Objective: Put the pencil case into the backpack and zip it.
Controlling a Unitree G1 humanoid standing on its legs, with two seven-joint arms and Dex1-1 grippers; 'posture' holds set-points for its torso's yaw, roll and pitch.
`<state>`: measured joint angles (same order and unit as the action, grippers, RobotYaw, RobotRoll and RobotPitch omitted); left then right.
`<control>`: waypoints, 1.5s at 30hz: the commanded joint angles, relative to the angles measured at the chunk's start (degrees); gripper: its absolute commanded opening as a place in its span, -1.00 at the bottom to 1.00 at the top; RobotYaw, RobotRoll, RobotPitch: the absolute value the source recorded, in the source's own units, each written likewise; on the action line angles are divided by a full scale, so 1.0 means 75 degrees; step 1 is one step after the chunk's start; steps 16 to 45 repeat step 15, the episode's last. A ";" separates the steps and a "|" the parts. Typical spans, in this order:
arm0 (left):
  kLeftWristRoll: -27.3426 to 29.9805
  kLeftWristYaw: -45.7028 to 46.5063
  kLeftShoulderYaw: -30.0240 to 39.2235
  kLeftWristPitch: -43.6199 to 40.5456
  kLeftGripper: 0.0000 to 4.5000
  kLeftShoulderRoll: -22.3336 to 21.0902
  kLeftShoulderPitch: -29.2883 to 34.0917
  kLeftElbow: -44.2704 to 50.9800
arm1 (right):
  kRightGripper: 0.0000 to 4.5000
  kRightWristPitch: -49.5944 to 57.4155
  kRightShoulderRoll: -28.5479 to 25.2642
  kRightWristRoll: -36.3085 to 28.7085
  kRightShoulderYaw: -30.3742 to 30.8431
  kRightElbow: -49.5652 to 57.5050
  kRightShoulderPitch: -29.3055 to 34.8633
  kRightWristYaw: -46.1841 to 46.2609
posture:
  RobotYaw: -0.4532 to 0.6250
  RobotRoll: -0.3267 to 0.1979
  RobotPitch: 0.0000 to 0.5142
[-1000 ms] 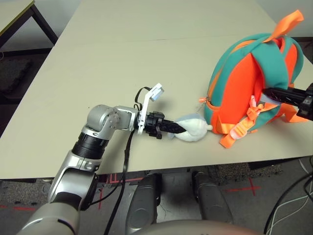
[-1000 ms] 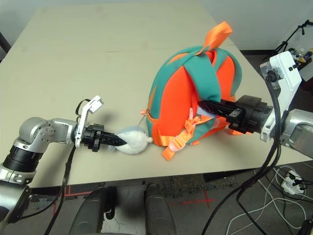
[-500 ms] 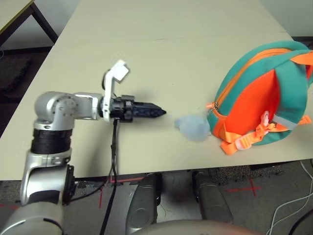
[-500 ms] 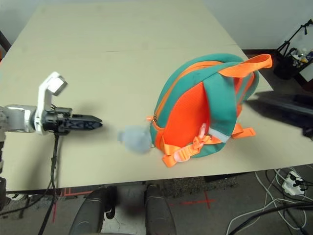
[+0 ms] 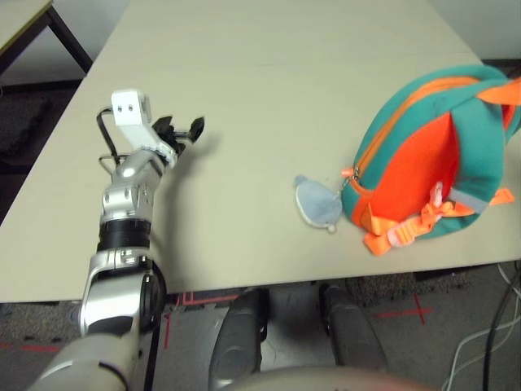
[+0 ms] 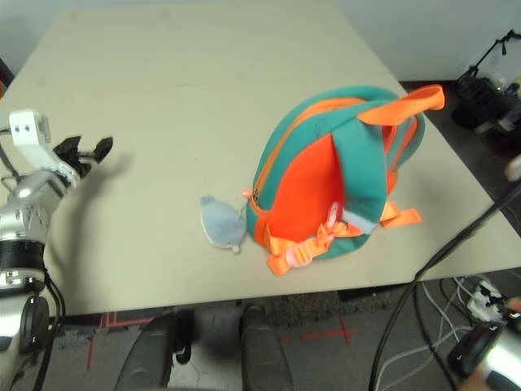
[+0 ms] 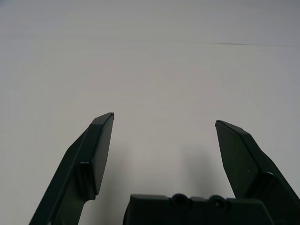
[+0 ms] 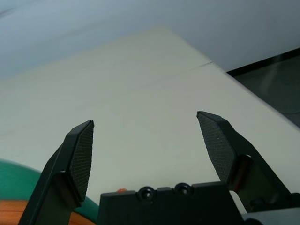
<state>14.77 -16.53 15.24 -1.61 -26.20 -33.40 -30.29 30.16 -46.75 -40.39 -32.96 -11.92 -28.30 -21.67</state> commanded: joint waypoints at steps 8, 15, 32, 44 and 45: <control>-0.0518 0.0506 0.0457 0.1858 0.97 -0.0257 0.0783 -0.0600 | 1.00 -0.2929 0.1376 0.1964 0.0604 -0.1441 0.0126 0.0316 | 0.10 0.25 -0.16; -0.0505 0.0620 0.0420 0.1949 0.97 -0.0114 0.0830 -0.1040 | 1.00 -0.3275 0.1661 0.2226 0.0828 -0.1765 0.0333 0.0061 | 0.07 0.25 -0.14; -0.0505 0.0620 0.0420 0.1949 0.97 -0.0114 0.0830 -0.1040 | 1.00 -0.3275 0.1661 0.2226 0.0828 -0.1765 0.0333 0.0061 | 0.07 0.25 -0.14; -0.0505 0.0620 0.0420 0.1949 0.97 -0.0114 0.0830 -0.1040 | 1.00 -0.3275 0.1661 0.2226 0.0828 -0.1765 0.0333 0.0061 | 0.07 0.25 -0.14; -0.0505 0.0620 0.0420 0.1949 0.97 -0.0114 0.0830 -0.1040 | 1.00 -0.3275 0.1661 0.2226 0.0828 -0.1765 0.0333 0.0061 | 0.07 0.25 -0.14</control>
